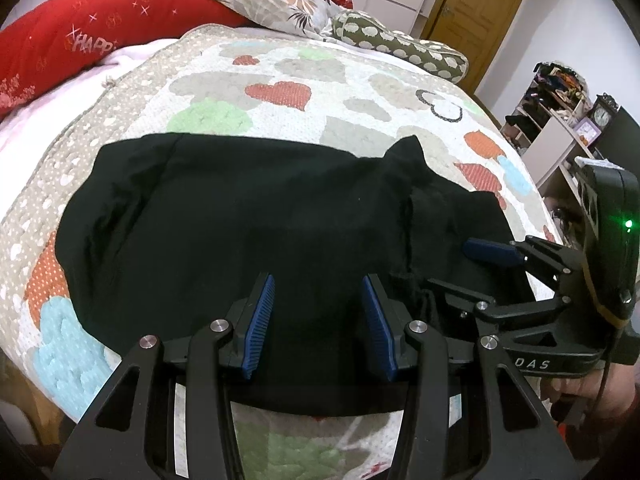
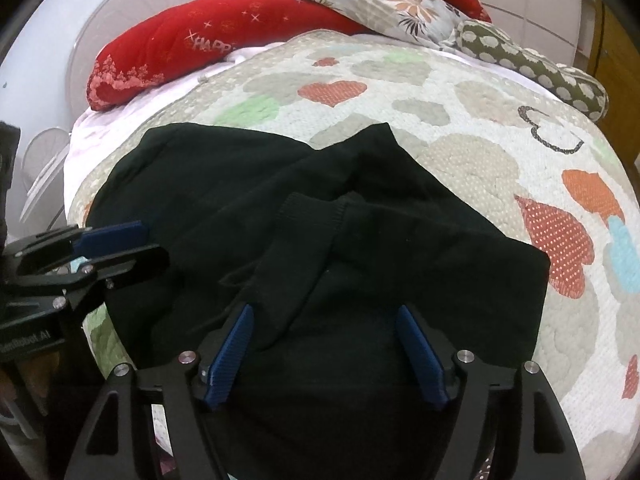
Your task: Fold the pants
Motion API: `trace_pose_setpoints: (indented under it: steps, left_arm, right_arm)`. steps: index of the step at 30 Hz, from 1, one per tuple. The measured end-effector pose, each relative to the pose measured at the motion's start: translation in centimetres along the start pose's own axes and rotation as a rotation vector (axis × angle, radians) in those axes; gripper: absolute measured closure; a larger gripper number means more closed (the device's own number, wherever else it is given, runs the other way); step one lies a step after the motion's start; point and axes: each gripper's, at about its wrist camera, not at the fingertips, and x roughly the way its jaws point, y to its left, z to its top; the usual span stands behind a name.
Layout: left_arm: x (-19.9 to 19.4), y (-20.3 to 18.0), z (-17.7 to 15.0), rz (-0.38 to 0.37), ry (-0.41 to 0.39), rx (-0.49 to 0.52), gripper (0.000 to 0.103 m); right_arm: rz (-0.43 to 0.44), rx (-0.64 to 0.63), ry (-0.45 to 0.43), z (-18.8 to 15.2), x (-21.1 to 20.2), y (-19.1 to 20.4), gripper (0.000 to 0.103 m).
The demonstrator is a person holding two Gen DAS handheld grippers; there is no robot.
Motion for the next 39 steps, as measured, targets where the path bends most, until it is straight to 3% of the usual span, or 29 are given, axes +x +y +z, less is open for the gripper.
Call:
trace_pose_setpoints:
  steps: [11,16,26,29,30,35,39]
  left_arm:
    - [0.1,0.0,-0.2,-0.002,0.008,-0.004,0.058]
    - [-0.2,0.3,-0.2,-0.001,0.004,-0.013,0.058]
    - [-1.2,1.1,-0.2,-0.012,-0.023,-0.030,0.058]
    - [-1.6,1.6,-0.2,-0.018,-0.037,-0.055,0.040]
    - [-1.9,1.8,-0.1,-0.027,-0.043,-0.066,0.039]
    - [-3.7,3.2,0.0,-0.019,-0.083,-0.116,0.037]
    - [-4.9,5.9,-0.8,0.026,-0.108,-0.218,0.037]
  right_arm:
    - [0.000,0.035,0.006,0.0,0.1,-0.2,0.026]
    - [-0.004,0.051,-0.041,-0.6,-0.1,-0.2,0.025]
    - [-0.053,0.043,-0.016,0.0,-1.2,0.5,0.025]
    - [-0.061,0.007,-0.023,0.4,-2.0,1.2,0.025]
    - [-0.060,0.005,-0.030,0.6,-2.3,1.3,0.025]
    - [0.031,-0.011,-0.103,2.7,-3.9,2.5,0.025]
    - [0.088,-0.082,-0.100,5.4,-2.6,4.3,0.024]
